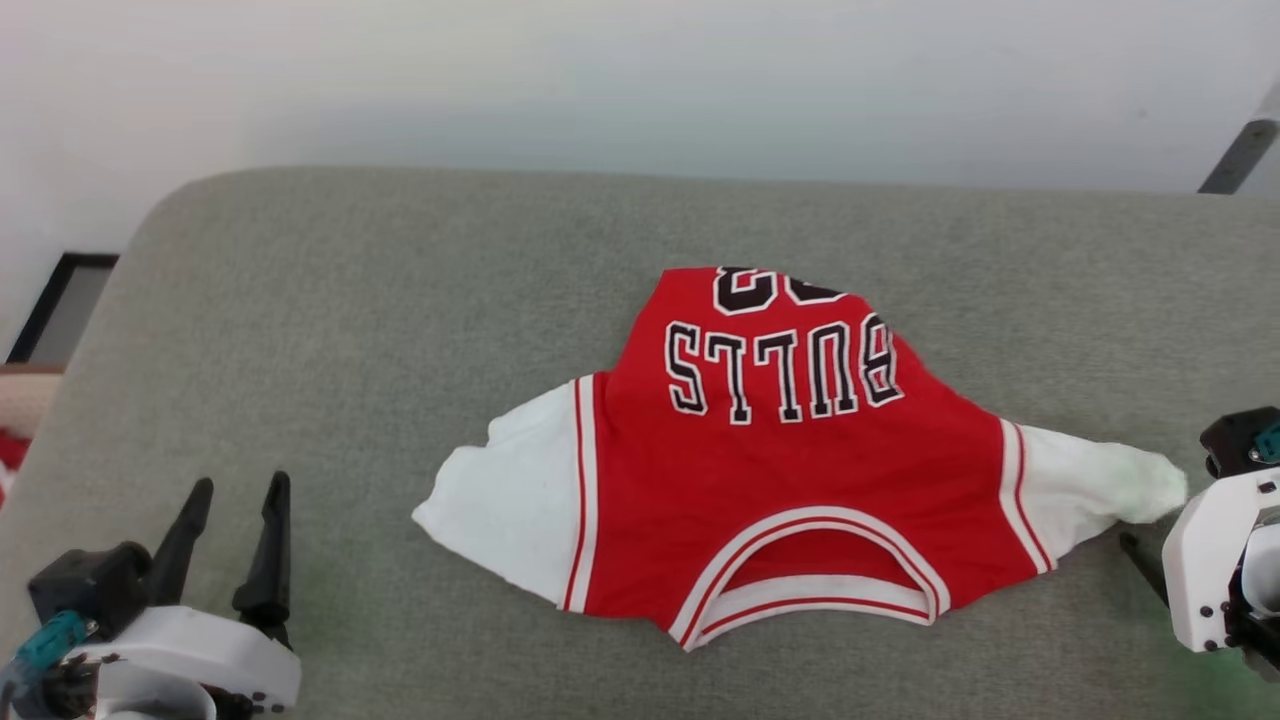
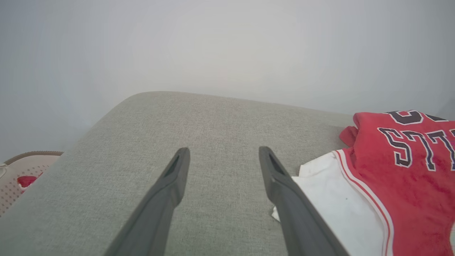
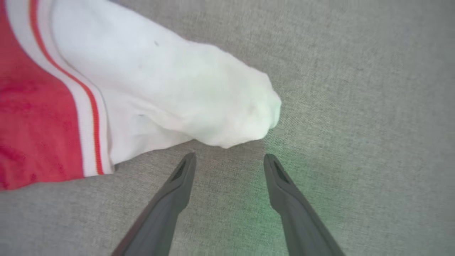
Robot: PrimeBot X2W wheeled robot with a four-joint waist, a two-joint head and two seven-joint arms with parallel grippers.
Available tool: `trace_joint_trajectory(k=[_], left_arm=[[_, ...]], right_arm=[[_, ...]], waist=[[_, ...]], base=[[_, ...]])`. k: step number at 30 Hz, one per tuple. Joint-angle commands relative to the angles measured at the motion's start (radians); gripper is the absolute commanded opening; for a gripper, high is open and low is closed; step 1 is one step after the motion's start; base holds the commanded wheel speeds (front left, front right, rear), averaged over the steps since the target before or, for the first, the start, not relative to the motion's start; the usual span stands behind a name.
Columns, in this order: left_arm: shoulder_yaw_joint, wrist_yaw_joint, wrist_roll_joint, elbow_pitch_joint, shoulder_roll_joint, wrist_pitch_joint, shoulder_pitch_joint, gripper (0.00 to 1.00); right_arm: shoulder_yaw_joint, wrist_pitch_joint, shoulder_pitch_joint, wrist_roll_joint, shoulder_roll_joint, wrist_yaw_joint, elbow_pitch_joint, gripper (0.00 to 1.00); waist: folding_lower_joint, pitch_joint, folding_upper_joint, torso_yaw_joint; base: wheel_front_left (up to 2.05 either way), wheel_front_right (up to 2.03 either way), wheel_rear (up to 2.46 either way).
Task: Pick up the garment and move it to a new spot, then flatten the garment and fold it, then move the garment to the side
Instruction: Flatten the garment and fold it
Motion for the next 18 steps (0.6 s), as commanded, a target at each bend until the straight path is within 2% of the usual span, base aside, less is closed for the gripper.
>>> trace_joint_trajectory(k=[1, 6, 10, 14, 18], left_arm=[[0.000, 0.001, 0.002, -0.008, 0.005, 0.006, 0.012, 1.00], [-0.010, -0.005, -0.006, -0.050, 0.034, 0.056, 0.022, 1.00], [-0.025, -0.016, -0.017, -0.084, 0.060, 0.123, 0.011, 1.00], [-0.041, -0.036, -0.042, -0.111, 0.091, 0.221, -0.014, 1.00], [-0.072, -0.059, -0.092, -0.122, 0.119, 0.368, -0.054, 1.00]], right_arm=[[0.000, -0.003, 0.007, 0.007, -0.008, -0.001, -0.013, 1.00], [-0.009, -0.038, 0.029, 0.023, -0.018, -0.001, -0.080, 1.00], [-0.037, -0.115, 0.051, 0.017, -0.002, -0.001, -0.145, 1.00], [-0.067, -0.216, 0.077, -0.012, 0.038, -0.001, -0.210, 1.00], [-0.103, -0.321, 0.104, -0.058, 0.089, -0.001, -0.267, 1.00]], waist=[[0.0000, -0.020, 0.0000, -0.020], [0.0000, -0.048, 0.0000, -0.050], [0.0000, -0.065, 0.0000, -0.078], [0.0000, -0.074, 0.0000, -0.112], [0.0000, -0.072, 0.0000, -0.142]], base=[[0.00, 0.00, 0.00], [0.00, 0.00, 0.00], [0.00, 0.00, 0.00], [0.00, 0.00, 0.00], [0.00, 0.00, 0.00]])
